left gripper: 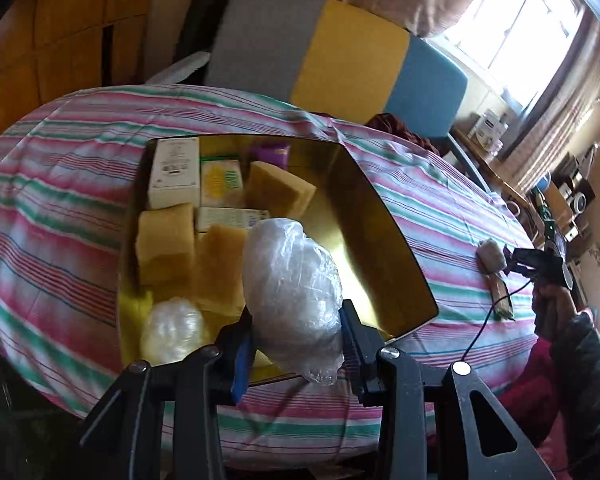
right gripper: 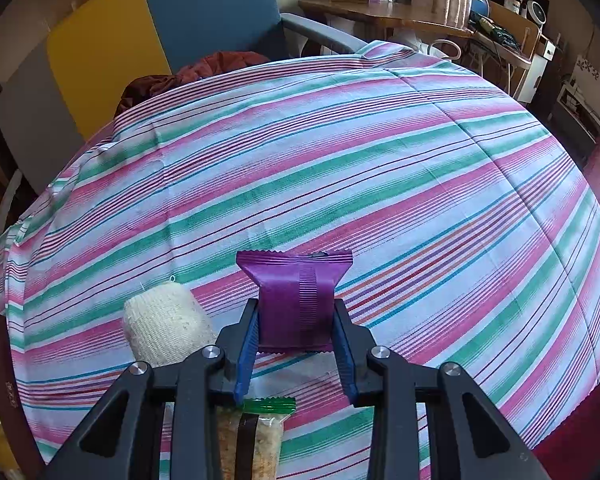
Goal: Organize objects
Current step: 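Carry the cotton ball to the tray with the left tool while the right tool grasps the purple pack, then release the cotton ball into the tray with the left tool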
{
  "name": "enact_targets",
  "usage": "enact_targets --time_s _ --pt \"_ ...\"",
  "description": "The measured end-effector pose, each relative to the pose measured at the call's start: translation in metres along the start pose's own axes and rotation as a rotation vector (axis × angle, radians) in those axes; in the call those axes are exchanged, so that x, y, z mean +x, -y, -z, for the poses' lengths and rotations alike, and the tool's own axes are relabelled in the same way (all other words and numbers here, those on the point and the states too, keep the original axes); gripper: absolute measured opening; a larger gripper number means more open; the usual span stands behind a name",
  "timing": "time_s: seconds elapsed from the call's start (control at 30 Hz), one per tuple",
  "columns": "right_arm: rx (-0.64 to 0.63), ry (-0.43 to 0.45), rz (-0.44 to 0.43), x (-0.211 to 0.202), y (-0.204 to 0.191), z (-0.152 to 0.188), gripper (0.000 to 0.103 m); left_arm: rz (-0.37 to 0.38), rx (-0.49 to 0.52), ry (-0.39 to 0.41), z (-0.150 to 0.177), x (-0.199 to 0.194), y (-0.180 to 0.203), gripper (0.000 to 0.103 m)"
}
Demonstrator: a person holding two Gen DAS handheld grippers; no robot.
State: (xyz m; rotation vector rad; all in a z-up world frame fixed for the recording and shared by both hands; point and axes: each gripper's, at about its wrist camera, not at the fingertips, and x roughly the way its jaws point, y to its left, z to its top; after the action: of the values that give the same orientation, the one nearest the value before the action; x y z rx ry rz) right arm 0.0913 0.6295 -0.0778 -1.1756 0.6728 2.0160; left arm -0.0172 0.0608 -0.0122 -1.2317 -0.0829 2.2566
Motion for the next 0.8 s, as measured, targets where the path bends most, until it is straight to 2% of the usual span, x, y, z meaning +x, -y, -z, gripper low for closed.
enact_targets --time_s 0.1,0.17,0.33,0.53,0.63,0.73,0.8 --pt "-0.003 0.007 -0.002 -0.001 -0.001 -0.001 0.034 0.03 0.016 -0.007 0.0 0.005 0.008 0.039" --pt "-0.005 0.011 -0.005 -0.002 0.0 -0.001 0.034 0.04 0.066 -0.012 -0.005 0.014 0.024 0.039" --pt "-0.012 0.021 -0.012 -0.005 -0.002 -0.001 0.034 0.047 0.106 -0.077 -0.027 0.056 0.045 0.039" --pt "-0.014 0.034 -0.025 -0.007 -0.002 -0.003 0.034 -0.017 0.12 -0.174 -0.04 0.104 0.048 0.04" --pt "-0.014 0.037 -0.028 -0.007 -0.002 -0.004 0.034 -0.043 0.123 -0.191 -0.04 0.116 0.045 0.042" --pt "-0.013 0.039 -0.027 -0.007 -0.002 -0.004 0.034 -0.076 0.121 -0.193 -0.041 0.122 0.043 0.051" --pt "-0.009 0.041 -0.026 -0.007 -0.001 -0.004 0.034 -0.073 0.111 -0.188 -0.039 0.118 0.04 0.06"
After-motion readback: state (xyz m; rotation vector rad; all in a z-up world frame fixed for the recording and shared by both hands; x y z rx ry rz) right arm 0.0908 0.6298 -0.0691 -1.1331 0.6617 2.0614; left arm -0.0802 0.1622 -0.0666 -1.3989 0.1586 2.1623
